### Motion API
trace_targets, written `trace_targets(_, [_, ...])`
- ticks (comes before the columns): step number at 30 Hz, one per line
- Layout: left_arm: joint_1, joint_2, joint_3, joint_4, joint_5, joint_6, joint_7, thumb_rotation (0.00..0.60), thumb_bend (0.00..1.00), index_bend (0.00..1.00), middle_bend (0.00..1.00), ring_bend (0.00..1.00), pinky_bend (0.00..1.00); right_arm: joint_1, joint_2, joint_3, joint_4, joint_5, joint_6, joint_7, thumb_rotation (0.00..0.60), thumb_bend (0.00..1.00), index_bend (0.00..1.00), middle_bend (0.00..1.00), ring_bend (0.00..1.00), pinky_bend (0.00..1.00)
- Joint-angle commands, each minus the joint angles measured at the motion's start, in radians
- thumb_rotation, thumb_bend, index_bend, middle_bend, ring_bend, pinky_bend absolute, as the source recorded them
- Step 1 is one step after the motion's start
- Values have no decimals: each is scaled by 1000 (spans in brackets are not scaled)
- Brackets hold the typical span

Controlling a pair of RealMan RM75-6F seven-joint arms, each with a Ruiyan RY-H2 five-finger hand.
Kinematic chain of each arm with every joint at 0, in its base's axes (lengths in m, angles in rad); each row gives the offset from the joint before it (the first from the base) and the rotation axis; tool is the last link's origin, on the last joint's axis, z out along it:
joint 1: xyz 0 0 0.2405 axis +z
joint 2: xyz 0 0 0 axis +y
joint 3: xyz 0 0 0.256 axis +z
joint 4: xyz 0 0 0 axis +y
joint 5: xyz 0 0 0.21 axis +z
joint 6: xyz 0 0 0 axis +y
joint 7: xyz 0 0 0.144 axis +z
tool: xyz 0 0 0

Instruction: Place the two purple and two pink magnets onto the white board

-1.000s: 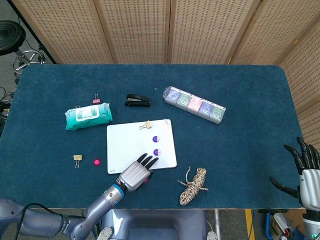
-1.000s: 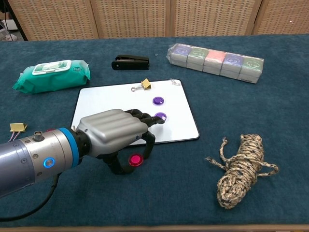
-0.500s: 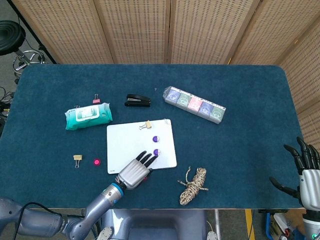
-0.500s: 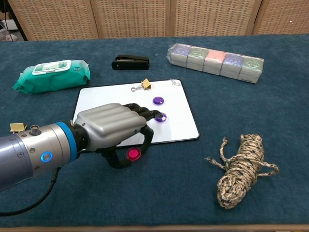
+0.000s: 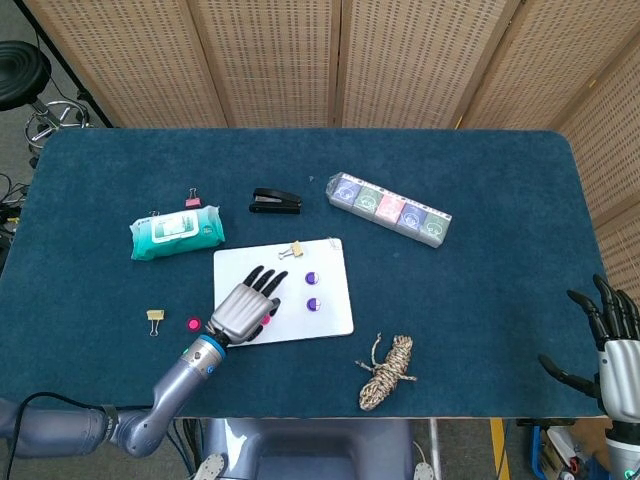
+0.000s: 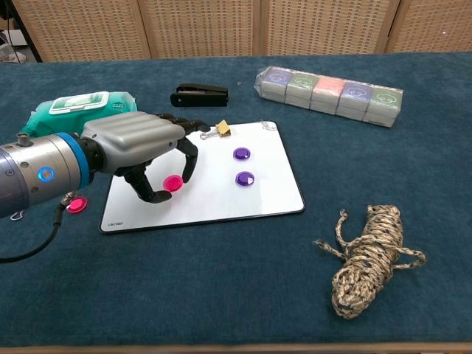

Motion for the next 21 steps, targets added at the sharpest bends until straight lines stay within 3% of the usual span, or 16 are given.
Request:
trace_targets(1, [0,-9,-11,45,-5,-12,-36,600,338,617,0,0,0,1,-1,0,-1,0,-3,-4,600,0,163,0,0,0])
trace_targets(21, [-11,-63,-24,147,-21,-31,-63,600,338,608,0,0,0,3,-2,5,-1,10,-11,-5,600,0,163,0,0,0])
